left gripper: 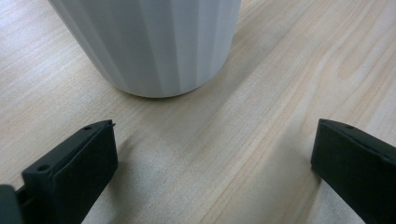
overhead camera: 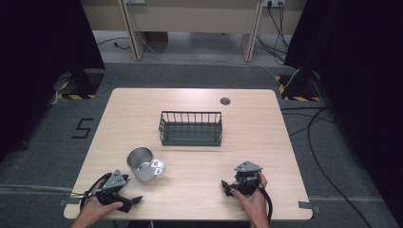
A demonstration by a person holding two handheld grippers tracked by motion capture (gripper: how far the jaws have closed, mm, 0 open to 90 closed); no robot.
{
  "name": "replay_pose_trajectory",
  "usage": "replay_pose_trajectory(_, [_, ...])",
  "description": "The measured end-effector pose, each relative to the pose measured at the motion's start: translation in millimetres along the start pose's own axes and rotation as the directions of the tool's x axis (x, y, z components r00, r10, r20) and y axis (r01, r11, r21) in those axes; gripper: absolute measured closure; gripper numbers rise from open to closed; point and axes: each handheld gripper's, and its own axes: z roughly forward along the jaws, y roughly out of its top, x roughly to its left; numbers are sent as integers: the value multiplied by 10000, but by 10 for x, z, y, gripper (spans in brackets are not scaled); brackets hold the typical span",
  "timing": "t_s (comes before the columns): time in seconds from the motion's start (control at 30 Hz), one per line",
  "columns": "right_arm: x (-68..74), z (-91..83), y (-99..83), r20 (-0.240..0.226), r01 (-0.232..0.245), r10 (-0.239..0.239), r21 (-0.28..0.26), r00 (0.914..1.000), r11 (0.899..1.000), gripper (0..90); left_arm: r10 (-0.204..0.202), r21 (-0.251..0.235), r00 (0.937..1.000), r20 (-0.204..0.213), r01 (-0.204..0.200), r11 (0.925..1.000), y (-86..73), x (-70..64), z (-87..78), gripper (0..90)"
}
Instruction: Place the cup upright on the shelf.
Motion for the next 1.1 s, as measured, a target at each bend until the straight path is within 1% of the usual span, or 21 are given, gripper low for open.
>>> replay_pose_trajectory(0.2, [-2,-2,1,-8,-51,51,0,10000,10000,12,12,3,10000,8,-12,10000,1,2,1,0])
replay_pose_trajectory(0.33, [-12,-7,0,-23,-126,126,-99,9999,9999,41,17,-12,10000,23,-17,10000,5,5,6,0])
replay_pose_trajectory(0.37, [-13,-11,-1,-39,-178,177,-160,9998,9997,67,20,-12,10000,23,-20,10000,5,6,6,0])
replay_pose_trajectory(0.4, [-13,-22,-5,-37,-148,147,-319,9999,9994,143,13,-16,10000,20,-13,10000,5,5,6,0])
replay_pose_trajectory(0.43, [-14,-29,-7,-52,-70,68,-391,10000,9992,158,12,-19,10000,21,-12,10000,5,5,7,0])
replay_pose_trajectory(0.47, [-11,-31,-8,-77,-66,63,-392,10000,9992,146,18,-10,10000,19,-18,10000,5,5,6,0])
replay_pose_trajectory(0.6, [15,-31,0,-271,-19,5,-513,9996,9987,154,19,-9,10000,20,-19,10000,5,6,6,0])
replay_pose_trajectory(0.7, [33,-34,12,-333,20,-40,-613,9994,9981,153,19,-9,10000,22,-19,10000,5,6,6,0])
replay_pose_trajectory(0.77, [63,-54,37,-429,124,-159,-814,9990,9966,153,18,-8,10000,21,-18,10000,5,6,6,0])
replay_pose_trajectory(0.87, [86,-65,57,-510,147,-196,-949,9985,9954,153,18,-11,10000,20,-17,10000,5,6,6,0])
replay_pose_trajectory(0.93, [138,-92,100,-675,222,-305,-1208,9973,9924,153,16,-9,10000,17,-16,10000,5,6,6,0])
replay_pose_trajectory(0.97, [138,-92,100,-675,222,-305,-1208,9973,9924,153,16,-9,10000,17,-16,10000,5,6,6,0])
replay_pose_trajectory(1.0, [180,-112,132,-834,276,-396,-1413,9957,9896,153,10,-15,10000,16,-10,10000,5,6,6,0])
replay_pose_trajectory(1.03, [180,-112,132,-834,276,-396,-1413,9957,9896,153,10,-15,10000,16,-10,10000,5,6,6,0])
replay_pose_trajectory(1.07, [226,-131,169,-1011,316,-489,-1660,9937,9856,153,12,-10,10000,14,-12,10000,5,6,6,0])
replay_pose_trajectory(1.1, [226,-131,169,-1011,316,-489,-1660,9937,9856,153,12,-10,10000,14,-12,10000,5,6,6,0])
